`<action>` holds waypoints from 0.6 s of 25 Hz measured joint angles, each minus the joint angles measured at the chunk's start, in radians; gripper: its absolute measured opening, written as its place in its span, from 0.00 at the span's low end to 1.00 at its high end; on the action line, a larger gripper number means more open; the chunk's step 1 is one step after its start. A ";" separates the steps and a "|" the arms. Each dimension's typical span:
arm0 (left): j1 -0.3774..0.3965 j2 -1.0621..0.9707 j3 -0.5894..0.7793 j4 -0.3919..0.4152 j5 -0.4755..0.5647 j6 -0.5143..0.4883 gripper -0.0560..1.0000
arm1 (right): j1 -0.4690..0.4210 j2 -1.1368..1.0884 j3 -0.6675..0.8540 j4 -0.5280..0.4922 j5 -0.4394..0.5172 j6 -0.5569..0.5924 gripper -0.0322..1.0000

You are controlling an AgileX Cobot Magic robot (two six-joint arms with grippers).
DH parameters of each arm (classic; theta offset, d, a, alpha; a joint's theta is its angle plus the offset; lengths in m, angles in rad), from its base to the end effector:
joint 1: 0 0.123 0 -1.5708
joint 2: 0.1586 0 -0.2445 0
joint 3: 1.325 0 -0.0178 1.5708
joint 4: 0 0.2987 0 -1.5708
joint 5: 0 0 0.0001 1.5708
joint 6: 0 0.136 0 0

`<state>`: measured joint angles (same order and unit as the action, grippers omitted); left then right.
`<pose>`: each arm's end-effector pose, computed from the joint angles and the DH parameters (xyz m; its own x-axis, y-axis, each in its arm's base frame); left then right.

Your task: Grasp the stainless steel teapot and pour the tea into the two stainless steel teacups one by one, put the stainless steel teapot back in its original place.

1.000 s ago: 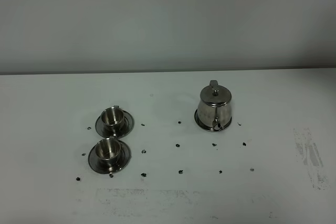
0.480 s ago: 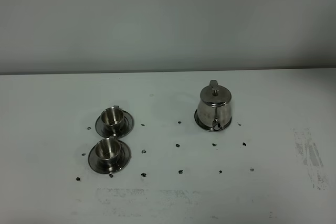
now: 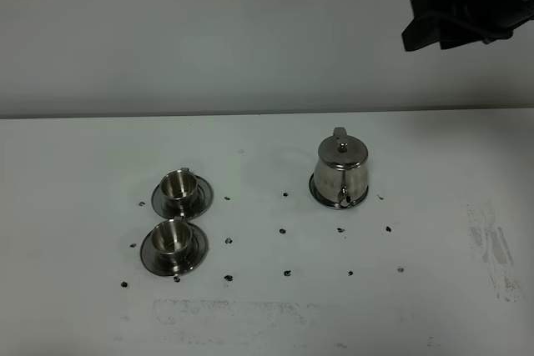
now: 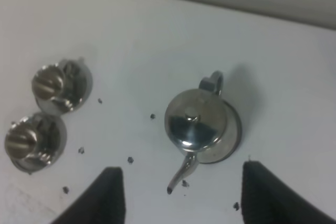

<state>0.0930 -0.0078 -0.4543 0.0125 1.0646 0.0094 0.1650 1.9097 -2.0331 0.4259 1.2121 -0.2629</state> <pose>0.1214 0.0128 0.2638 -0.4922 -0.0304 -0.8700 -0.0947 0.9953 0.0188 0.4608 0.1301 0.3142 -0.7705 -0.2263 -0.5959 -0.4505 0.8547 0.2580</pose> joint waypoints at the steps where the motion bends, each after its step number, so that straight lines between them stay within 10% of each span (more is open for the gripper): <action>1: 0.000 0.000 0.000 0.000 0.000 0.000 0.49 | 0.008 0.017 0.000 -0.006 -0.010 0.001 0.49; 15: 0.000 0.000 0.000 0.000 0.000 0.000 0.49 | 0.132 0.194 -0.074 0.037 -0.174 0.024 0.49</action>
<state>0.0930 -0.0078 -0.4543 0.0125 1.0646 0.0094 0.2969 2.1039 -2.1073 0.4629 1.0376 -0.2388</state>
